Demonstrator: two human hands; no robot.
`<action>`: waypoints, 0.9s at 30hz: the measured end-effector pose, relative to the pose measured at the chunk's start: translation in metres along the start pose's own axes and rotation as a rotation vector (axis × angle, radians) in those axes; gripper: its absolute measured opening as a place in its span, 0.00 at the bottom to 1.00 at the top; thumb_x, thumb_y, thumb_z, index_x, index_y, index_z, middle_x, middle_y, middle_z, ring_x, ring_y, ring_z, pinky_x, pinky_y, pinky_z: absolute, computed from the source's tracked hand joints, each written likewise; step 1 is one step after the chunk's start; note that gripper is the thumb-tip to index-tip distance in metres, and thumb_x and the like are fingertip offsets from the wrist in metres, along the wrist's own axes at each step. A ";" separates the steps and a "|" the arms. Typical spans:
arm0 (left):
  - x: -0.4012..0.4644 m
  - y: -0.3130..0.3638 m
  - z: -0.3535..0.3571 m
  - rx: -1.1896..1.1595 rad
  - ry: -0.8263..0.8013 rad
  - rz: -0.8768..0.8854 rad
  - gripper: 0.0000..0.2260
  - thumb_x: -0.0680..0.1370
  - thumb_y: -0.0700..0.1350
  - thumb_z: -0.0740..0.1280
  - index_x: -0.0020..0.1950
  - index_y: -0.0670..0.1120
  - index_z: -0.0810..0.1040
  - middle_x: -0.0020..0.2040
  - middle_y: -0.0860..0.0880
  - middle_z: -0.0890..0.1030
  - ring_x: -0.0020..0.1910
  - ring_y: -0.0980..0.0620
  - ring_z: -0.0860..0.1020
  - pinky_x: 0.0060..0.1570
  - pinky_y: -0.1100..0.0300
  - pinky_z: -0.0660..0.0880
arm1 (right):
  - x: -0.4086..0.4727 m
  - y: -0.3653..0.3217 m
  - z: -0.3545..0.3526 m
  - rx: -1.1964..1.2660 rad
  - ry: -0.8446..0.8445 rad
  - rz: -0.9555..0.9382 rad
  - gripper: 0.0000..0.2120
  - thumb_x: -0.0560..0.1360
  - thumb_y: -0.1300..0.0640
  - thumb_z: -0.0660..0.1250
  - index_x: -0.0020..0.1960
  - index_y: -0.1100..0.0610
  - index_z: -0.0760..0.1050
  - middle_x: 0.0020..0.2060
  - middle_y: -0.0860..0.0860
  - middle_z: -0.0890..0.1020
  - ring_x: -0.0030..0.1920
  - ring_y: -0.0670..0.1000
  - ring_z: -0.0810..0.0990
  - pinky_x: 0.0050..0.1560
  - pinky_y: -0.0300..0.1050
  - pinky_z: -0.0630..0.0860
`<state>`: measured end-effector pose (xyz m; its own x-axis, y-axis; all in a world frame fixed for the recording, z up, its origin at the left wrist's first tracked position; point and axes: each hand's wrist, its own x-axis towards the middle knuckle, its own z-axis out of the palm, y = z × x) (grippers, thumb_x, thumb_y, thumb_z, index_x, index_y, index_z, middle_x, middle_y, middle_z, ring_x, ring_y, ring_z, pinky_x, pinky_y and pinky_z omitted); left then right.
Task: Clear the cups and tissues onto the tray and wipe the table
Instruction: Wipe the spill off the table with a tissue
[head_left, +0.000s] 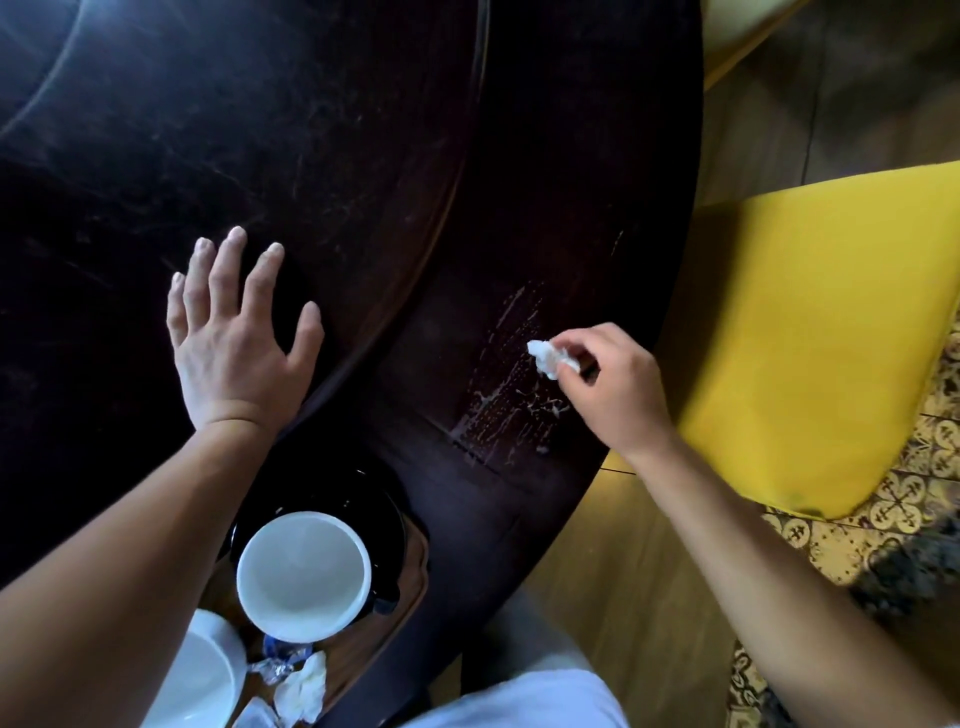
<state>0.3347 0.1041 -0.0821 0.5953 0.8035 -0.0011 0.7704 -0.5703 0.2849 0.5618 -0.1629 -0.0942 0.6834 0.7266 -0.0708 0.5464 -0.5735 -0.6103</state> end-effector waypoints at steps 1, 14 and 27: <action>0.000 0.000 0.000 -0.001 0.000 0.000 0.28 0.81 0.60 0.58 0.79 0.52 0.64 0.83 0.50 0.57 0.83 0.47 0.50 0.80 0.48 0.44 | 0.004 0.000 -0.003 0.034 0.023 0.022 0.09 0.73 0.59 0.73 0.53 0.54 0.84 0.46 0.50 0.83 0.44 0.47 0.81 0.47 0.40 0.77; 0.000 0.000 0.001 0.002 0.013 0.006 0.28 0.81 0.59 0.58 0.79 0.51 0.65 0.83 0.49 0.58 0.82 0.46 0.51 0.80 0.47 0.45 | 0.139 0.054 -0.039 -0.099 0.244 0.306 0.07 0.73 0.48 0.68 0.49 0.48 0.82 0.45 0.49 0.84 0.43 0.51 0.83 0.47 0.50 0.81; 0.000 0.000 0.001 0.001 0.022 0.009 0.28 0.80 0.59 0.59 0.79 0.50 0.66 0.82 0.49 0.59 0.82 0.45 0.53 0.80 0.45 0.47 | 0.024 -0.006 -0.009 -0.005 0.069 0.037 0.10 0.72 0.59 0.72 0.53 0.53 0.82 0.46 0.50 0.83 0.44 0.50 0.81 0.47 0.44 0.77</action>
<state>0.3347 0.1040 -0.0835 0.5972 0.8018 0.0224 0.7653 -0.5779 0.2836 0.5794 -0.1455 -0.0847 0.7346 0.6774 -0.0386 0.5226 -0.6011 -0.6047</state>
